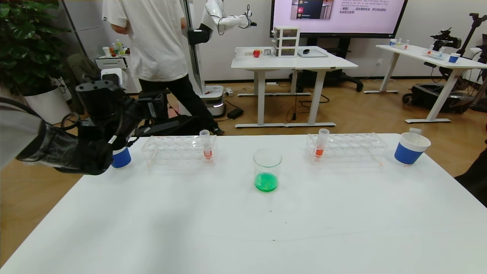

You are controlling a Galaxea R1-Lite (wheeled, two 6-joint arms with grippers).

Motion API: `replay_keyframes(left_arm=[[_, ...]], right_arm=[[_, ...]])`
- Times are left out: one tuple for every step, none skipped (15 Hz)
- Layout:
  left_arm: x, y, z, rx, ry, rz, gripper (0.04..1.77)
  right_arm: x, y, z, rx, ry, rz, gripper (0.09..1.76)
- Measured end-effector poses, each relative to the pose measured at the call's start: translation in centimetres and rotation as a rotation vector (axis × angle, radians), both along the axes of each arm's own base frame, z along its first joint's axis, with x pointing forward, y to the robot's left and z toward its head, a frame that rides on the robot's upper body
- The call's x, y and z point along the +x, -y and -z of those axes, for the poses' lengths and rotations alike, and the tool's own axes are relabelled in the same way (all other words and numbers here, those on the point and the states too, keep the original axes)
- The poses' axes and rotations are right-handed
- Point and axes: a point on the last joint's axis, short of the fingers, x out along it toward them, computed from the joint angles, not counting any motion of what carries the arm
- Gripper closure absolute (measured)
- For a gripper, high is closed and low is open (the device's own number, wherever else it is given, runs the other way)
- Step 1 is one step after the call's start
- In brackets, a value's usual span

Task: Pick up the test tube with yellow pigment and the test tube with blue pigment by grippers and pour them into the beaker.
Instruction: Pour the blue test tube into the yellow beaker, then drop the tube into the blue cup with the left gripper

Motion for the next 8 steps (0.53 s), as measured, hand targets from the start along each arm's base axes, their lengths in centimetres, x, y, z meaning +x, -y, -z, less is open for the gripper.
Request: replay_keyframes(left_arm=[[-1.0, 0.6, -0.9, 0.002, 0.014, 0.019, 0.06], [-2.3, 0.9, -2.0, 0.008, 0.027, 0.03, 0.06], [-3.7, 1.0, -3.1, 0.012, 0.04, 0.038, 0.06], [-5.1, 1.0, -4.1, 0.015, 0.052, 0.042, 0.06], [-6.5, 0.9, -5.1, 0.025, 0.062, 0.042, 0.06], [-8.4, 0.7, -6.4, 0.043, 0.083, 0.042, 0.06], [-10.3, 0.5, -7.5, 0.064, 0.105, 0.037, 0.06], [-12.4, 0.1, -8.6, 0.086, 0.126, 0.028, 0.06]], right_arm=[[0.0, 0.0, 0.0, 0.0, 0.0, 0.0, 0.11], [0.0, 0.0, 0.0, 0.0, 0.0, 0.0, 0.11], [0.0, 0.0, 0.0, 0.0, 0.0, 0.0, 0.11], [0.0, 0.0, 0.0, 0.0, 0.0, 0.0, 0.11], [0.0, 0.0, 0.0, 0.0, -0.001, 0.0, 0.11], [0.0, 0.0, 0.0, 0.0, -0.001, 0.0, 0.11], [0.0, 0.0, 0.0, 0.0, 0.0, 0.0, 0.11], [0.0, 0.0, 0.0, 0.0, 0.0, 0.0, 0.11]])
